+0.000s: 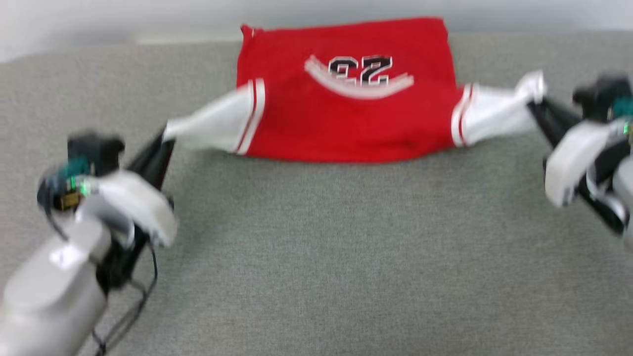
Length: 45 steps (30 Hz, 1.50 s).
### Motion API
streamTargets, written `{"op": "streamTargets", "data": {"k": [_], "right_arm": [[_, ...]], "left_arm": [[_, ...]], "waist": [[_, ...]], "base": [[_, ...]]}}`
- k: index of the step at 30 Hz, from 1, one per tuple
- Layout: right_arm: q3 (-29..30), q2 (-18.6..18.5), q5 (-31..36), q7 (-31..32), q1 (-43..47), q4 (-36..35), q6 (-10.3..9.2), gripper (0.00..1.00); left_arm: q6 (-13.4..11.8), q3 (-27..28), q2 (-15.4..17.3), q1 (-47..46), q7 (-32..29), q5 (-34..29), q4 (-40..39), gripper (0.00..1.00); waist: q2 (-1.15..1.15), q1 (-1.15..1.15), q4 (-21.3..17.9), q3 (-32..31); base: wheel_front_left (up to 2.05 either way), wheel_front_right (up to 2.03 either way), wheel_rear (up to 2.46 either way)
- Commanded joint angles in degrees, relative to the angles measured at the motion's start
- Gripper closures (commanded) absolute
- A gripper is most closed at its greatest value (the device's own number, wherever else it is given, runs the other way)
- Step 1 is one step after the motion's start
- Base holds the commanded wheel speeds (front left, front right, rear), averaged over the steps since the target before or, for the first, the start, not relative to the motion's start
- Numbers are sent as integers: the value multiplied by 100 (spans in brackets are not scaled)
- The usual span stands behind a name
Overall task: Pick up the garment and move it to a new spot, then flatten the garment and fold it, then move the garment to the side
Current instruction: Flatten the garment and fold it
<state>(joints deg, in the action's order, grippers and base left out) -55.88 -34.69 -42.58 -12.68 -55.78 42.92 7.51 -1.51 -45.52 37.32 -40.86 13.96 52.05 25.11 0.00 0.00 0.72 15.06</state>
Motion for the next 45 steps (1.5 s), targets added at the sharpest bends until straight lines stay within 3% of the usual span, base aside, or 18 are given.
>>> {"op": "streamTargets", "data": {"k": [1, 9, 11, 22, 28, 29, 30, 33, 38, 42, 45], "right_arm": [[-8, -81, -82, -56, 307, -86, -4, 100], [58, -556, -417, -118, 1981, -672, -4, 100], [290, -752, -540, -24, 2744, -921, -4, 100], [984, -1343, -675, 953, 4629, -2077, -5, 100], [1384, -1484, -686, 1605, 5221, -2559, -6, 100], [1430, -1504, -618, 1772, 5296, -2647, -5, 83], [1519, -1496, -577, 1883, 5327, -2759, -6, 0], [1891, -1470, -394, 2118, 5305, -3041, -4, 0], [2739, -1741, -241, 2471, 4871, -3788, -4, 0], [3458, -1980, -62, 2850, 4139, -4374, -4, 0], [3758, -1938, 44, 3248, 3453, -4553, -3, 0]], "left_arm": [[-95, 72, 95, 342, 49, 101, -147, 100], [-654, 87, 517, 2328, 100, 515, -974, 100], [-877, 99, 697, 3045, 115, 639, -1285, 100], [-1313, 161, 993, 4398, 127, 965, -1944, 100], [-1402, 193, 1024, 4633, 130, 945, -2129, 100], [-1412, 188, 1005, 4622, 131, 918, -2154, 100], [-1423, 185, 986, 4596, 131, 897, -2177, 100], [-1429, 173, 946, 4491, 132, 807, -2245, 100], [-1478, 221, 858, 4322, 134, 613, -2342, 100], [-1541, 290, 782, 4123, 136, 388, -2469, 100], [-1551, 342, 694, 3939, 136, 194, -2571, 100]], "waist": [[0, 0, -19, -318], [0, 0, -95, -894], [0, 0, -120, -1104], [0, 0, -137, -1450], [0, 0, -98, -1445], [0, 0, -83, -1442], [0, 0, -74, -1436], [0, 0, -50, -1399], [0, 0, 27, -1231], [0, 0, 169, -954], [0, 0, 339, -671]], "base": [[0, 0, 0], [0, 0, 0], [0, 0, 0], [0, 0, 0], [0, 0, 0], [0, 0, 0], [0, 0, 0], [0, 0, 0], [0, 0, 0], [0, 0, 0], [0, 0, 0]]}}
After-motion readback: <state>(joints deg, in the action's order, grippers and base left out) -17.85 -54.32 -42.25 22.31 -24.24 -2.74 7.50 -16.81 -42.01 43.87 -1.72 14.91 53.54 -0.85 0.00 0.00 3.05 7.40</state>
